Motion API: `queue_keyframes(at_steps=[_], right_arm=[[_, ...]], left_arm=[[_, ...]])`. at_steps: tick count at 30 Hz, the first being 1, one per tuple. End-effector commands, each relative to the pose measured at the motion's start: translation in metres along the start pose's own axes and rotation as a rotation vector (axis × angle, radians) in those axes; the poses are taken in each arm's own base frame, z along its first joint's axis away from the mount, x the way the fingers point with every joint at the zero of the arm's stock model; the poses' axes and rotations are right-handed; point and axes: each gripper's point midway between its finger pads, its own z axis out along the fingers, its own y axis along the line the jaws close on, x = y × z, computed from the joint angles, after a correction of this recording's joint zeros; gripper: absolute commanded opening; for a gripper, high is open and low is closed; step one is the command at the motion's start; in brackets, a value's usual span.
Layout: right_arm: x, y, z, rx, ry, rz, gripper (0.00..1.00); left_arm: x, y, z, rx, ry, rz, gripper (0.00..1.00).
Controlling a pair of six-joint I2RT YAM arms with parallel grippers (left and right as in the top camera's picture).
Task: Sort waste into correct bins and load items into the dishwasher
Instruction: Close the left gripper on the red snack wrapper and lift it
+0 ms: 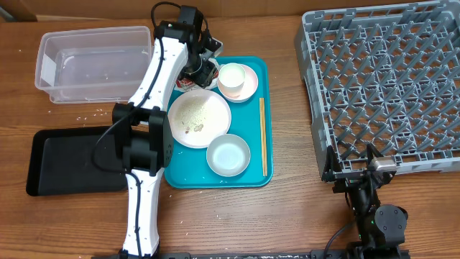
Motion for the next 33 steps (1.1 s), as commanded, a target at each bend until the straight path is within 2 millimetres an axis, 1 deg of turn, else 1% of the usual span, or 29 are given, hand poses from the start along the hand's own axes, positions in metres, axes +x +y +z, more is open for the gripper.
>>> queue_keyframes(at_steps=[1,4,6,8,14,22,30,33], right_arm=[[0.001,-0.001,0.0,0.002,-0.008,-0.003,1.0],[0.001,-0.001,0.0,0.002,-0.008,-0.003,1.0],[0.001,-0.001,0.0,0.002,-0.008,-0.003,1.0],[0.001,-0.001,0.0,0.002,-0.008,-0.003,1.0],[0.001,-0.001,0.0,0.002,-0.008,-0.003,1.0],[0.001,-0.001,0.0,0.002,-0.008,-0.003,1.0],[0.001,-0.001,0.0,0.002,-0.008,-0.003,1.0],[0.001,-0.001,0.0,0.002,-0.008,-0.003,1.0]], left_arm=[[-0.005,0.002,-0.001,-0.013,-0.011,0.066,0.55],[-0.003,0.002,0.003,-0.01,-0.004,0.07,0.55],[-0.003,0.002,0.005,-0.009,-0.001,0.07,0.51],[-0.003,0.002,0.006,-0.01,-0.002,0.07,0.5],[-0.006,0.005,0.011,-0.014,-0.013,0.084,0.52],[-0.009,0.005,0.011,-0.018,-0.024,0.087,0.5],[-0.009,0.006,0.012,-0.019,-0.025,0.087,0.5],[-0.008,0.006,0.014,-0.019,-0.024,0.087,0.51]])
